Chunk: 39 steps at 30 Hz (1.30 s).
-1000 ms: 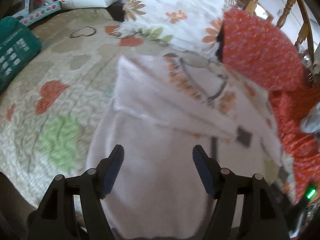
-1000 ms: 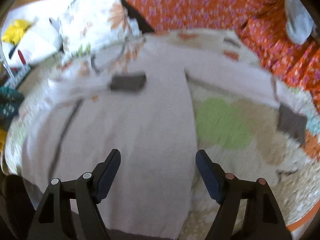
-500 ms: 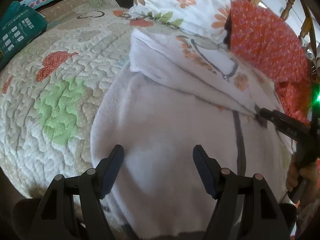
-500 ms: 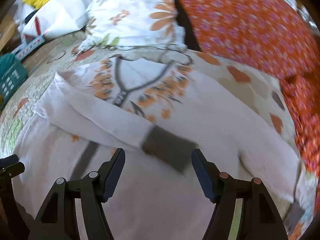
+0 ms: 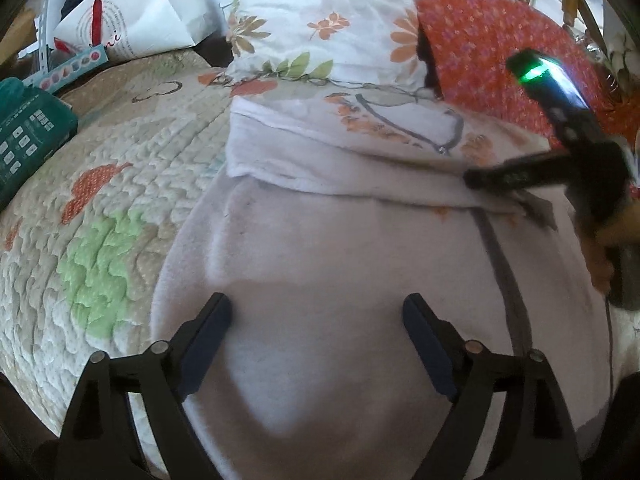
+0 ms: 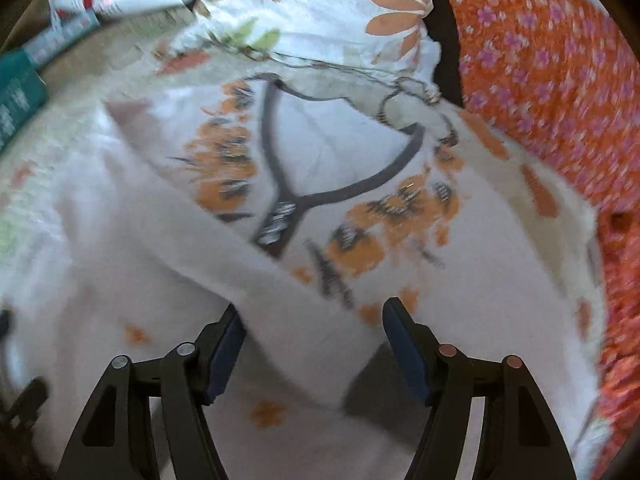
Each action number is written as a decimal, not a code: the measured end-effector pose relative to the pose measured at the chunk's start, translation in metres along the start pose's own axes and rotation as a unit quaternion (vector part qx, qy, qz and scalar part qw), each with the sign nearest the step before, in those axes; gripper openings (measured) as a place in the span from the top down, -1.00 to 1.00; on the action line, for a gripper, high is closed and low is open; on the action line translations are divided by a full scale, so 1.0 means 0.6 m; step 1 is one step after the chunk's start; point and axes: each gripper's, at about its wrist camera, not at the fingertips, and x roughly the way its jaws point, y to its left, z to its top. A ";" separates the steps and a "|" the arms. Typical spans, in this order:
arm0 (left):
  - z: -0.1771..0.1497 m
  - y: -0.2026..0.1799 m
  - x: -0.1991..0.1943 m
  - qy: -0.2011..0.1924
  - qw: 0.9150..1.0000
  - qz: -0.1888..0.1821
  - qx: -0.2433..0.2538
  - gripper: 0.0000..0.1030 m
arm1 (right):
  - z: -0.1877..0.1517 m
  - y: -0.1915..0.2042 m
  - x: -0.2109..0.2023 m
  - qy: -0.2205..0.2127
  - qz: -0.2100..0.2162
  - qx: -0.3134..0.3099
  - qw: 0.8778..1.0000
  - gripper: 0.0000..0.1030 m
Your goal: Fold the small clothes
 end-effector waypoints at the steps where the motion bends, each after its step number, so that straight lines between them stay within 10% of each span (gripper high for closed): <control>1: 0.000 0.000 0.000 -0.001 1.000 -0.001 -0.001 -0.73 | 0.009 -0.003 0.008 0.000 -0.014 -0.003 1.000 -0.43; 10: 0.000 -0.001 0.004 -0.002 1.000 -0.003 0.004 -0.80 | 0.113 -0.127 0.073 0.039 -0.120 0.086 0.988 -0.54; 21: 0.000 -0.007 0.009 -0.003 1.000 -0.001 0.003 -0.91 | -0.030 -0.169 -0.009 0.034 -0.013 0.150 0.988 -0.57; 23: -0.002 -0.008 0.010 -0.003 1.000 0.002 0.006 -0.91 | -0.055 -0.168 0.016 0.054 -0.006 0.167 0.984 -0.36; 27: -0.005 -0.015 0.012 -0.005 1.000 0.015 0.019 -0.92 | -0.063 -0.176 0.014 0.040 0.065 0.227 0.971 0.83; 35: -0.005 -0.018 0.014 -0.006 1.000 0.020 0.023 -0.94 | -0.080 -0.221 0.023 0.064 -0.047 0.265 0.961 0.96; 39: -0.007 -0.020 0.015 -0.009 0.999 0.025 0.031 -0.95 | -0.120 -0.257 0.009 0.062 -0.030 0.300 0.951 0.96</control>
